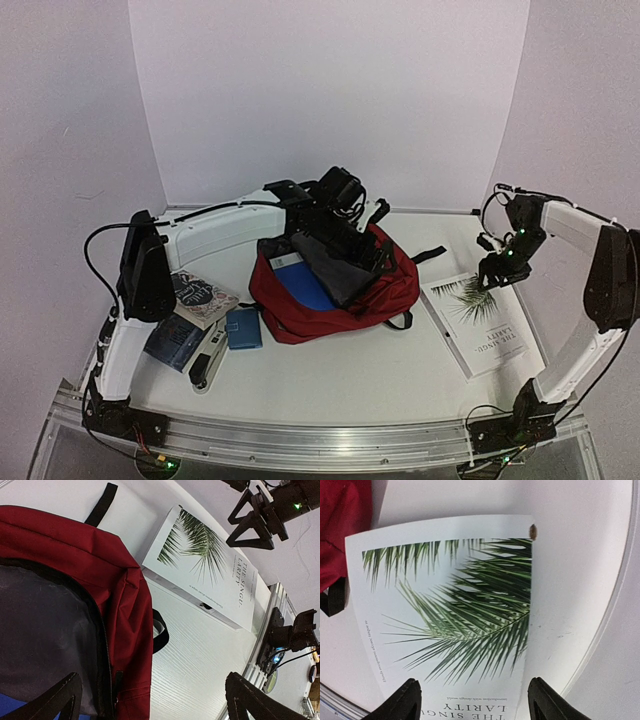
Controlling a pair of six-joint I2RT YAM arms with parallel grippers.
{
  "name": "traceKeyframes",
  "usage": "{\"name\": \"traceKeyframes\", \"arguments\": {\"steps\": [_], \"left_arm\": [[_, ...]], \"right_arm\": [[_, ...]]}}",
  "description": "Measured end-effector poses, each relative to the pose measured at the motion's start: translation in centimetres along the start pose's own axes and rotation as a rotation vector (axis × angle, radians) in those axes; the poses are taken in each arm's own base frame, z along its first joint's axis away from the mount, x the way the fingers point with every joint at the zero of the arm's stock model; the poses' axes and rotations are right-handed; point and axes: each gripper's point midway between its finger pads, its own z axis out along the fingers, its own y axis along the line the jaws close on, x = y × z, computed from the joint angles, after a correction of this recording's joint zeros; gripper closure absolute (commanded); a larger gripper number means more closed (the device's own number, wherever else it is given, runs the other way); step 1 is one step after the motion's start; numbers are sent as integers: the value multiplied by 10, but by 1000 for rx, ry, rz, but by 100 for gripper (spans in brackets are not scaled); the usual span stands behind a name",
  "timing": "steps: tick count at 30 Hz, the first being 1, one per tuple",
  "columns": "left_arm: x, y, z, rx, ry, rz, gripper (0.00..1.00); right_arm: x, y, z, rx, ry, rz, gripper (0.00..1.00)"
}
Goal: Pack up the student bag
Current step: Pick up the book from the center of the board.
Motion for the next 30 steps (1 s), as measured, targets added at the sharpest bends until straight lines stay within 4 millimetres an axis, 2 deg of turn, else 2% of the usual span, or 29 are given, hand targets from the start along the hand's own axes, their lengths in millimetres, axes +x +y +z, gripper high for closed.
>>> {"name": "traceKeyframes", "arguments": {"steps": [2, 4, 11, 15, 18, 26, 30], "left_arm": [[0, -2, 1, 9, -3, -15, 0], [-2, -4, 3, 16, -10, -24, 0], [2, -18, 14, 53, -16, -16, 0], [12, -32, 28, 87, 3, -12, 1], [23, -40, 42, 116, 29, -12, 5], [59, -52, 85, 166, 112, -39, 11], [66, -61, 90, 175, 121, -26, 12]], "right_arm": [[6, 5, 6, -35, 29, 1, 12], [12, 10, 13, -67, 61, 2, 10], [43, 27, 44, -178, 201, 14, 17], [45, 31, 44, -212, 213, 28, 22], [45, 34, 44, -237, 228, 38, 23], [36, 44, 37, -308, 234, 96, 12], [26, 32, 30, -238, 205, 82, 5]]}}
